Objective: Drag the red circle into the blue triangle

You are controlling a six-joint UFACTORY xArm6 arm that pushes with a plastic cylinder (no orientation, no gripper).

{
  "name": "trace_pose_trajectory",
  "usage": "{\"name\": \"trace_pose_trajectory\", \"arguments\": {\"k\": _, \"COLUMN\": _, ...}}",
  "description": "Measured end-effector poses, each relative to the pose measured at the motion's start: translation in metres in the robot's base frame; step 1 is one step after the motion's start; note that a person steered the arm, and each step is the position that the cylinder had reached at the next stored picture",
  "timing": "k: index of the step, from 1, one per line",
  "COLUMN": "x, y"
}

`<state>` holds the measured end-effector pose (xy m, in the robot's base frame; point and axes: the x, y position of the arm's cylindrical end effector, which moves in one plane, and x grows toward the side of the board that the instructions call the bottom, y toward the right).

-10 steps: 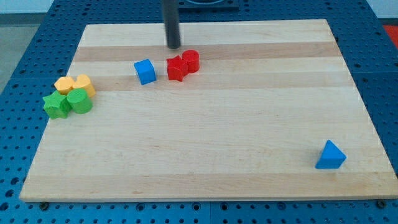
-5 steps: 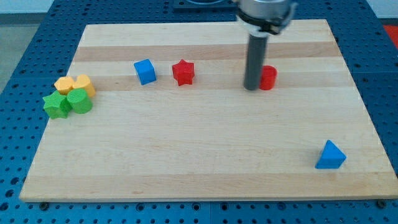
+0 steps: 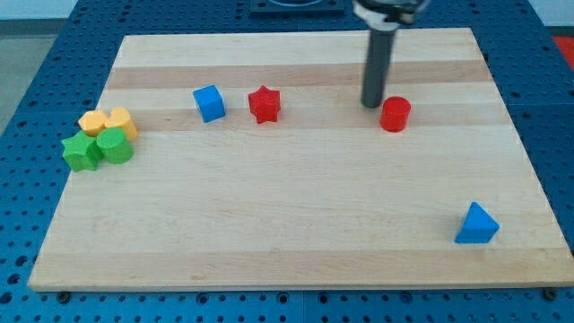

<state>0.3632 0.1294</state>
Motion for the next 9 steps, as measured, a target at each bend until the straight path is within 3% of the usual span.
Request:
{"name": "trace_pose_trajectory", "arguments": {"k": 2, "x": 0.073, "y": 0.078}}
{"name": "trace_pose_trajectory", "arguments": {"k": 5, "x": 0.069, "y": 0.052}}
{"name": "trace_pose_trajectory", "arguments": {"k": 8, "x": 0.134, "y": 0.057}}
{"name": "trace_pose_trajectory", "arguments": {"k": 9, "x": 0.134, "y": 0.051}}
